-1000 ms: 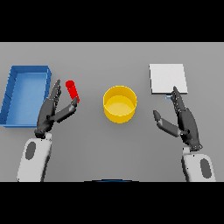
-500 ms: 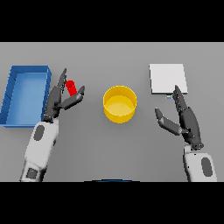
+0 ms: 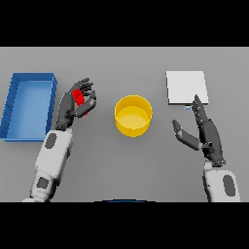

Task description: Pick up the red beaker and tilt it to pour out 1 green nut into yellow bowl. Pick up the yellow bowl and place it on the metallic measuring scale.

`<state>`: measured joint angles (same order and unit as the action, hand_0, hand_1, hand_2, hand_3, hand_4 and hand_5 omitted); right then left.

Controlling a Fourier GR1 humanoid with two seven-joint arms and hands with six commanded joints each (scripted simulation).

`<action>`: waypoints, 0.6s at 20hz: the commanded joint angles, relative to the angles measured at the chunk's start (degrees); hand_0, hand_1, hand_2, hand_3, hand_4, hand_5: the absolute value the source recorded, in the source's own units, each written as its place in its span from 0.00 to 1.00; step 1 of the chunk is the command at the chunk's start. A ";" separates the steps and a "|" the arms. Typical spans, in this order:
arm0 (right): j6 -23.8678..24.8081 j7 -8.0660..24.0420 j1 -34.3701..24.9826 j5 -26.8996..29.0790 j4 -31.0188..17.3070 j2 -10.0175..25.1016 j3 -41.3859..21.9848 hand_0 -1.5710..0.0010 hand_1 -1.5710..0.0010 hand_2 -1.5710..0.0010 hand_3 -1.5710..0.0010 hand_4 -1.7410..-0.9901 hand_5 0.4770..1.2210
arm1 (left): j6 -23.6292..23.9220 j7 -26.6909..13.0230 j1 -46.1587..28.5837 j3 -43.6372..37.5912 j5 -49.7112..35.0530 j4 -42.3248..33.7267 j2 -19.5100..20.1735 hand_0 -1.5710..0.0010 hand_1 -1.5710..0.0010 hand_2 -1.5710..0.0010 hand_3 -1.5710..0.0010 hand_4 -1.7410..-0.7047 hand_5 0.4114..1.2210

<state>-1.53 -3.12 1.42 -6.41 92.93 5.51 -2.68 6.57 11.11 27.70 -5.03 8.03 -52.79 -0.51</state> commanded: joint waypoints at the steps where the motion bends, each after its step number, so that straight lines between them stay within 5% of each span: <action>1: -0.01 0.44 -0.31 0.08 0.03 0.09 0.09 1.00 1.00 1.00 1.00 0.60 0.23 | 0.40 0.16 1.00 -0.74 -0.42 1.18 -0.14 0.50 0.52 0.52 0.59 0.31 0.57; 4: 0.40 0.50 0.18 -0.06 1.17 0.13 0.10 1.00 1.00 1.00 1.00 0.60 0.23 | 1.71 1.96 2.31 -1.05 0.00 2.89 -0.84 0.26 0.26 0.27 0.31 0.20 0.78; 7: 0.39 1.11 -0.07 -0.04 0.28 0.12 0.27 1.00 1.00 1.00 1.00 0.60 0.23 | 1.58 3.60 2.01 0.10 -0.12 2.70 -0.72 0.13 0.14 0.14 0.25 0.12 0.89; 12: 0.49 0.00 -0.18 -0.29 0.10 -0.29 -0.06 1.00 1.00 1.00 1.00 0.60 0.23 | 1.79 2.52 1.71 1.81 1.12 0.87 0.23 0.04 0.04 0.04 0.08 0.21 0.96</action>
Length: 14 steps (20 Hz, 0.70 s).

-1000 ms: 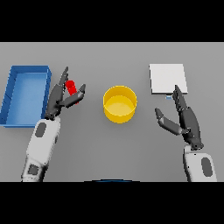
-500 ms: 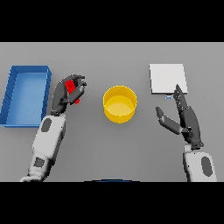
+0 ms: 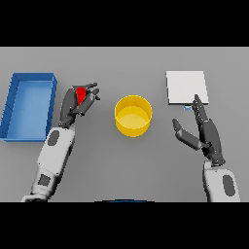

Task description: Pick up the red beaker and tilt it to pour out 1 green nut into yellow bowl. Pick up the yellow bowl and place it on the metallic measuring scale.

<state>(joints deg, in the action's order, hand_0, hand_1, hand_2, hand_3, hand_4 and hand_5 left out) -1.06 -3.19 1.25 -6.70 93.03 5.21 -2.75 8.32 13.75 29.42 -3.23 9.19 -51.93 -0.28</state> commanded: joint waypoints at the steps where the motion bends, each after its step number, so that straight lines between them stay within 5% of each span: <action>1: -0.03 0.34 -0.96 0.22 -0.37 0.32 0.41 1.00 1.00 1.00 1.00 0.60 0.24 | 0.22 -0.61 -0.06 0.33 0.31 -1.04 -0.51 0.03 0.04 0.04 0.07 0.22 0.97; 8: 0.12 -0.19 0.46 -1.13 0.00 -0.09 -0.74 1.00 1.00 1.00 1.00 0.60 0.25 | -0.73 -5.29 0.15 2.49 3.64 -9.99 1.22 0.01 0.01 0.01 0.01 0.24 0.99; 11: 0.22 -0.53 -0.42 -1.07 0.23 -0.06 -0.61 1.00 1.00 1.00 1.00 0.62 0.25 | -0.71 -10.88 1.59 6.30 7.25 -12.39 3.15 0.00 0.00 0.00 0.01 0.12 0.94; 14: 0.05 -0.29 0.32 -1.26 -0.07 -0.22 -0.91 1.00 1.00 1.00 1.00 0.62 0.27 | -0.89 -12.78 2.67 8.37 8.49 -12.56 4.77 0.00 0.00 0.00 0.01 0.12 0.92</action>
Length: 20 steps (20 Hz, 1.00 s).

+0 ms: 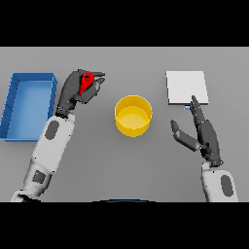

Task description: Pick up the red beaker and tilt it to pour out 1 green nut into yellow bowl. Pick up the yellow bowl and place it on the metallic measuring scale.

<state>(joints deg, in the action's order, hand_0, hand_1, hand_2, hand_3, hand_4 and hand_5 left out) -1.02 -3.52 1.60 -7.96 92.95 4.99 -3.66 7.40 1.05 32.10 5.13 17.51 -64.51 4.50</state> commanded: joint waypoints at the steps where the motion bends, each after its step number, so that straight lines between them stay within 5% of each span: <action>1: -0.16 -0.54 0.04 0.20 -0.08 0.41 0.33 1.00 1.00 1.00 1.00 0.62 0.27 | -0.06 -0.41 0.36 0.49 0.28 0.10 0.49 0.00 0.00 0.00 0.01 0.12 0.91; 9: 0.19 0.34 0.61 -0.05 0.97 -0.41 -0.26 1.00 1.00 1.00 1.00 0.61 0.29 | -4.28 -6.74 7.80 14.42 13.40 1.41 8.13 0.00 0.00 0.00 0.00 0.03 0.89; 15: 0.09 0.00 1.61 -0.60 1.93 0.22 -0.43 1.00 1.00 1.00 1.00 0.60 0.29 | -14.20 -9.55 16.23 24.74 20.86 5.54 12.13 0.00 0.00 0.00 0.00 0.01 0.97; 18: 0.46 2.16 0.52 0.29 1.23 -1.04 -0.22 1.00 1.00 1.00 1.00 0.61 0.27 | -19.29 -9.62 19.24 29.97 23.75 7.11 13.24 0.00 0.00 0.00 0.00 0.13 0.98; 20: 0.19 2.51 0.38 1.59 0.60 -1.11 0.66 1.00 1.00 1.00 1.00 0.61 0.25 | -22.07 -9.41 22.15 33.33 25.94 8.87 13.70 0.00 0.00 0.00 0.11 0.09 0.99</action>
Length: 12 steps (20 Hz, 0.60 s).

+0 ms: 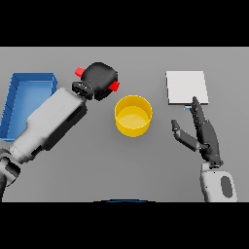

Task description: Pick up the red beaker and tilt it to pour out 1 green nut into yellow bowl. Pick up the yellow bowl and place it on the metallic measuring scale.

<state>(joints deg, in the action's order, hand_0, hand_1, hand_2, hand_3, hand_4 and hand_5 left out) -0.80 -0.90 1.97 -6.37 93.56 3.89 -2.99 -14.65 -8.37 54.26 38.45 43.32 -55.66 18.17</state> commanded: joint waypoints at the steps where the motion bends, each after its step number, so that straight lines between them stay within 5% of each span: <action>1: -0.12 -1.09 0.48 -0.11 0.43 -0.23 -0.36 1.00 1.00 1.00 1.00 0.62 0.23 | -2.26 -1.19 1.65 1.35 0.75 0.02 -0.16 0.00 0.00 0.00 0.14 0.08 0.99; 7: -0.87 -0.92 0.48 2.03 -0.40 -0.47 0.75 1.00 1.00 1.00 1.00 0.59 0.17 | -8.23 -0.06 8.26 10.24 4.96 3.80 -0.79 0.00 0.00 0.00 0.23 0.03 1.00; 12: -0.57 -1.16 0.54 1.33 0.22 -0.43 0.39 1.00 1.00 1.00 1.00 0.59 0.17 | -8.62 2.10 13.29 17.03 8.84 5.50 -1.43 0.00 0.00 0.00 0.08 0.01 1.00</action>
<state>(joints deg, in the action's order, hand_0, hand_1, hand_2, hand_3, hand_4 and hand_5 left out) -1.37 -2.15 2.51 -5.04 93.78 3.45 -2.60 -23.27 -6.34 67.57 55.47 52.05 -50.18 16.71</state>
